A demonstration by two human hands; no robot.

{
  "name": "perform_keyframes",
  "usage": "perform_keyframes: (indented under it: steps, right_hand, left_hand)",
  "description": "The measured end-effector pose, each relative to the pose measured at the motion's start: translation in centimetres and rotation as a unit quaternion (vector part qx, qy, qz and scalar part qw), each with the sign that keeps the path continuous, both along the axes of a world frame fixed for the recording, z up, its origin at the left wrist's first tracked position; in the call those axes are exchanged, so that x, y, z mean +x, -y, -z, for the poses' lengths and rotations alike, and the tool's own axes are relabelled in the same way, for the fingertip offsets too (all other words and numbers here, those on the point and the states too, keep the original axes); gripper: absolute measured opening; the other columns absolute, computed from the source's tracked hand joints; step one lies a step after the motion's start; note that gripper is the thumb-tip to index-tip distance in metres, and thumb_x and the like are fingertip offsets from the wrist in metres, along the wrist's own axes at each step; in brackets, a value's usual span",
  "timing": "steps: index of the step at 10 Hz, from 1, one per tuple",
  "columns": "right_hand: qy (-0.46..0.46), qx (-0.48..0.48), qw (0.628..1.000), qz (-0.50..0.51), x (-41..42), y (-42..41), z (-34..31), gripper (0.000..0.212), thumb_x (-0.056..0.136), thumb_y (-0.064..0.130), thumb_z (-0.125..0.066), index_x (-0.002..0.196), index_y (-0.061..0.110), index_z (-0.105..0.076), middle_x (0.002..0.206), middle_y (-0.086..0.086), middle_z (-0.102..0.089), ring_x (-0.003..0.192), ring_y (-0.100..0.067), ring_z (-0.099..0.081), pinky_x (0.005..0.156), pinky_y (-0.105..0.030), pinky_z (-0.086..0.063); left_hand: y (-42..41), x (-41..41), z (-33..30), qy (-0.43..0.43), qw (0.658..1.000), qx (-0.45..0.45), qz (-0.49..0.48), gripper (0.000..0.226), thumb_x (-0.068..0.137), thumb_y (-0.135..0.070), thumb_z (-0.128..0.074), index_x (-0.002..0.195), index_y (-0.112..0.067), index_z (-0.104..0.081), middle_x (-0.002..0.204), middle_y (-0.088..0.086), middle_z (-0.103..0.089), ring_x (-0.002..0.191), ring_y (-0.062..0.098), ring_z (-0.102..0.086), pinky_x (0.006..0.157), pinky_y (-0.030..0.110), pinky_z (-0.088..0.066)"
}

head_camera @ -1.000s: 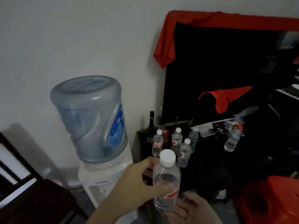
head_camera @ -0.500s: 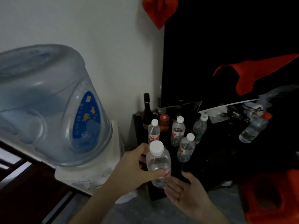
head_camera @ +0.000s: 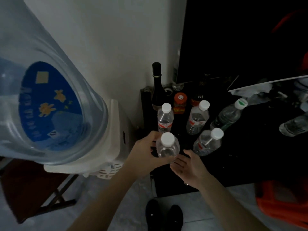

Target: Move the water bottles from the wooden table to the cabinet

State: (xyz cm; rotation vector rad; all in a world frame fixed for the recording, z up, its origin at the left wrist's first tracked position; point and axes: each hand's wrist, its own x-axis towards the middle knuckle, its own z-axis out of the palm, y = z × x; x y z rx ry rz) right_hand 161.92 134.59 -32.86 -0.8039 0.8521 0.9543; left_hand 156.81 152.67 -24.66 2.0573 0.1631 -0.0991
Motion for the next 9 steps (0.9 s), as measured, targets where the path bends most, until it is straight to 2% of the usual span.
perform_keyframes:
  steps: [1, 2, 3, 4, 5, 6, 8, 9]
  right_hand:
    - [0.0, -0.013, 1.0, 0.009, 0.7, -0.5, 1.5, 0.04, 0.102, 0.034, -0.045, 0.121, 0.002, -0.059, 0.129, -0.016, -0.058, 0.123, -0.029, -0.053, 0.11, -0.042, -0.038]
    - [0.008, -0.028, 0.999, -0.024, 0.7, -1.0, 1.9, 0.045, 0.104, 0.035, -0.041, 0.139, 0.008, -0.05, 0.145, -0.013, -0.047, 0.139, -0.028, -0.038, 0.114, -0.045, -0.031]
    - [0.023, -0.047, 0.998, -0.028, 0.7, -1.2, 2.0, 0.044, 0.104, 0.033, -0.039, 0.14, 0.01, -0.05, 0.146, -0.011, -0.046, 0.14, -0.027, -0.037, 0.113, -0.045, -0.031]
    - [0.032, -0.07, 0.997, 0.003, 0.7, -1.2, 2.2, 0.045, 0.104, 0.03, -0.039, 0.142, 0.006, -0.046, 0.142, -0.013, -0.045, 0.132, -0.026, -0.044, 0.116, -0.043, -0.029]
    - [0.038, -0.102, 0.994, 0.022, 0.9, -1.0, 2.3, 0.044, 0.105, 0.027, -0.038, 0.137, 0.0, -0.047, 0.142, -0.017, -0.045, 0.131, -0.025, -0.045, 0.114, -0.04, -0.029]
    - [0.033, -0.094, 0.995, 0.025, 0.8, -0.6, 2.1, 0.041, 0.104, 0.027, -0.038, 0.13, -0.002, -0.051, 0.138, -0.018, -0.049, 0.138, -0.027, -0.04, 0.111, -0.039, -0.031]
    - [0.032, -0.079, 0.996, 0.037, 0.1, -0.2, 0.3, 0.044, 0.103, 0.027, -0.041, 0.134, -0.004, -0.047, 0.138, -0.021, -0.048, 0.135, -0.032, -0.043, 0.112, -0.042, -0.034]
    - [0.037, -0.068, 0.997, 0.02, 0.1, -0.1, -1.4, 0.039, 0.103, 0.026, -0.042, 0.127, -0.004, -0.05, 0.134, -0.022, -0.049, 0.133, -0.032, -0.046, 0.115, -0.043, -0.033]
  left_hand:
    - [-0.2, 1.1, 2.5, -0.006, 1.0, 0.004, 0.006, 0.062, 0.07, -0.037, -0.093, 0.121, -0.026, -0.06, 0.113, -0.018, -0.072, 0.103, -0.003, -0.069, 0.086, 0.028, -0.06]
    - [-0.1, 1.9, 4.3, -0.006, 1.0, -0.003, 0.009, 0.06, 0.071, -0.04, -0.092, 0.121, -0.024, -0.061, 0.113, -0.015, -0.073, 0.105, -0.001, -0.069, 0.087, 0.03, -0.06]
    - [0.3, 2.4, 5.3, -0.006, 1.0, -0.014, 0.006, 0.061, 0.071, -0.047, -0.088, 0.121, -0.024, -0.061, 0.112, -0.021, -0.071, 0.104, -0.007, -0.068, 0.087, 0.02, -0.057]
    - [0.5, 2.8, 6.0, -0.003, 1.0, -0.021, 0.013, 0.062, 0.071, -0.049, -0.086, 0.123, -0.027, -0.059, 0.111, -0.029, -0.067, 0.106, -0.01, -0.065, 0.087, 0.011, -0.053]
    - [0.7, 3.0, 6.9, -0.01, 1.0, -0.02, 0.017, 0.061, 0.072, -0.045, -0.088, 0.122, -0.028, -0.058, 0.114, -0.023, -0.07, 0.107, -0.007, -0.066, 0.089, 0.018, -0.056]
    - [1.0, 3.1, 7.6, -0.007, 1.0, -0.013, 0.02, 0.06, 0.073, -0.039, -0.09, 0.123, -0.028, -0.058, 0.118, -0.014, -0.071, 0.109, -0.003, -0.067, 0.091, 0.032, -0.059]
    - [1.4, 2.9, 6.7, -0.03, 0.999, -0.012, 0.036, 0.071, 0.077, -0.032, -0.09, 0.138, -0.027, -0.054, 0.131, -0.012, -0.067, 0.121, 0.0, -0.061, 0.1, 0.023, -0.05]
    - [0.5, 3.2, 4.8, -0.03, 0.995, 0.062, 0.074, 0.087, 0.074, -0.028, -0.091, 0.149, -0.018, -0.047, 0.142, 0.004, -0.058, 0.132, 0.013, -0.051, 0.104, 0.02, -0.035]
